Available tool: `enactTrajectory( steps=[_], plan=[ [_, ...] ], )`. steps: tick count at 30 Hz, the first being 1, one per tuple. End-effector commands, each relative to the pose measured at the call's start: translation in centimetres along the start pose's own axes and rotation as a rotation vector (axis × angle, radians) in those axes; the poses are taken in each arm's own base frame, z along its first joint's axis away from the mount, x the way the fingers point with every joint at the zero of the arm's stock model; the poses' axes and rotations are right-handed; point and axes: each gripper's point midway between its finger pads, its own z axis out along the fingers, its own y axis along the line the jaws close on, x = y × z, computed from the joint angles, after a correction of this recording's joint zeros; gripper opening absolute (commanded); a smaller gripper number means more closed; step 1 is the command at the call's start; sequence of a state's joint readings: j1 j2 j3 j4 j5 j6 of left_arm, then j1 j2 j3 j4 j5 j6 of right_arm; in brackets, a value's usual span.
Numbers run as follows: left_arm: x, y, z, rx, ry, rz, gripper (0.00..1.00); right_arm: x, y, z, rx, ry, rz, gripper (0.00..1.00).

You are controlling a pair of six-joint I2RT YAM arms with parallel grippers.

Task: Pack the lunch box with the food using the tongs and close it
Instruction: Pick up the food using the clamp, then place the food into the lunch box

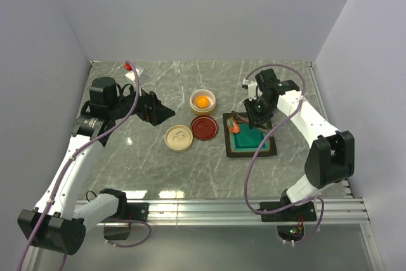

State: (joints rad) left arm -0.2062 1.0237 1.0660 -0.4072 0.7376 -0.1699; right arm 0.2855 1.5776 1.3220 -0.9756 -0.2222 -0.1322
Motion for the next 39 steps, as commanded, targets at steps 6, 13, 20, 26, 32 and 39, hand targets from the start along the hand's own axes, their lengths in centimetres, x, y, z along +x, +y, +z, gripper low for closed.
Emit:
enactTrajectory(
  steps=[6,13,20,26,32,39],
  plan=[
    [-1.3,-0.5,-0.2,0.02,-0.039,0.039,0.99,-2.4,0.1,-2.9,0.028,-0.103,-0.067,0.13],
    [-1.4,-0.6,-0.3,0.02,-0.04,0.041,0.99,-2.6,-0.6,-4.5,0.064,-0.131,-0.093,0.08],
    [-1.5,-0.6,-0.3,0.022,-0.038,0.041,0.99,-4.2,-3.9,-7.1,0.133,-0.184,-0.07,0.05],
    [-1.5,-0.5,-0.2,0.023,-0.04,0.04,0.99,-6.8,-10.5,-10.1,0.234,-0.237,0.004,0.05],
    [-1.3,-0.4,0.0,0.023,-0.034,0.032,0.99,-8.5,-14.8,-10.9,0.307,-0.262,0.026,0.05],
    [-1.1,-0.1,0.0,0.013,-0.03,0.037,1.0,-8.7,-16.4,-8.8,0.338,-0.235,0.023,0.06]
  ],
)
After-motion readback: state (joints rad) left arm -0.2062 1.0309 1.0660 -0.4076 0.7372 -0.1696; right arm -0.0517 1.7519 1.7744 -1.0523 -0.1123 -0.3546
